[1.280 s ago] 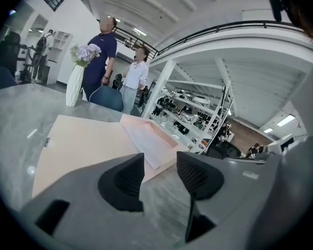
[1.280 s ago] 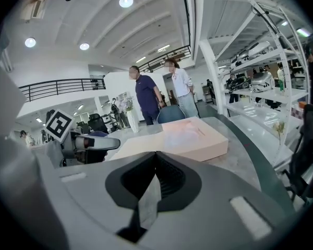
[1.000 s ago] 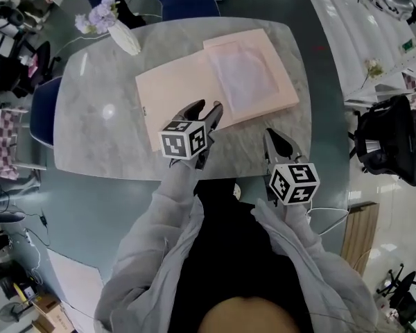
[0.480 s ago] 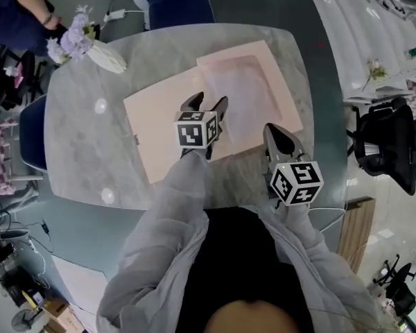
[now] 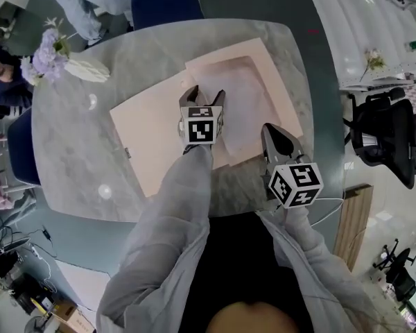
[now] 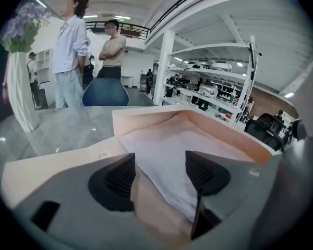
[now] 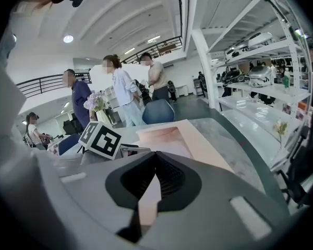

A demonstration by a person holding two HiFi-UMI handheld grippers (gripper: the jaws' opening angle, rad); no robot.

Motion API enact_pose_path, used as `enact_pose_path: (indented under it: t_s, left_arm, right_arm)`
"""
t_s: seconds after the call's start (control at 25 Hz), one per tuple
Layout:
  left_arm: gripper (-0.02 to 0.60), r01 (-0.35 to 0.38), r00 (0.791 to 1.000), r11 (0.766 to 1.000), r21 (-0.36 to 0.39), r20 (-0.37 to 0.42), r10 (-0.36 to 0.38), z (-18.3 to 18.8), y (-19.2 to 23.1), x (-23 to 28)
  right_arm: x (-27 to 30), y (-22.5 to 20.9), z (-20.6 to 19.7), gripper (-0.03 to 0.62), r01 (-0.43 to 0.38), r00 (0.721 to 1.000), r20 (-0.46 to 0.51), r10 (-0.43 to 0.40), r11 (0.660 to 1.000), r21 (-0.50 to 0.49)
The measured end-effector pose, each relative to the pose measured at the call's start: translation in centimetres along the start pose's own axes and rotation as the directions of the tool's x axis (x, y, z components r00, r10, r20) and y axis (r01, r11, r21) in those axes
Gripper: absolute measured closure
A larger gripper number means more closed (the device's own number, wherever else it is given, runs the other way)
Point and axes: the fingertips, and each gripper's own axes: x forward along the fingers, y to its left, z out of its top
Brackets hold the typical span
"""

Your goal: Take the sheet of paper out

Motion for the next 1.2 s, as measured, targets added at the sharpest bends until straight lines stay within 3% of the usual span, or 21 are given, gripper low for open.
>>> enact_pose_path:
  t_s: [0.32, 0.64, 1.0, 1.04, 1.2]
  left_arm:
    - [0.299, -0.097, 0.993, 0.989, 0.110, -0.055, 0.104, -1.3, -0.4, 1.4]
    - [0.327, -0.108, 0.991, 0.989, 0.100, -0.062, 0.115, -1.3, 0.1, 1.3]
    - [0.527, -0.125, 0.988, 0.969, 0.212, -0.063, 0.141, -1.3, 0.4, 1.2]
    - [0.576, -0.130, 0.988, 0.970, 0.204, -0.060, 0.145, -1.3, 0.6, 1.1]
    - [0.578, -0.080, 0.994, 0.991, 0.107, -0.068, 0.087, -1.1, 0.8, 0.9]
  right_arm:
    - [0.3, -0.4, -0.6, 0.585, 0.015, 1.000, -0.004, -0.015, 1.000, 0.007]
    - [0.4, 0.0, -0.4, 0.585, 0.002, 1.000, 0.001, -0.002, 1.000, 0.011]
    - [0.4, -0.6, -0.8, 0.585, 0.010, 1.000, -0.005, -0.010, 1.000, 0.013]
    - [0.4, -0.6, -0.8, 0.585, 0.010, 1.000, -0.005, -0.010, 1.000, 0.013]
    - [0.2, -0.9, -0.7, 0.585, 0.012, 1.000, 0.000, -0.012, 1.000, 0.012]
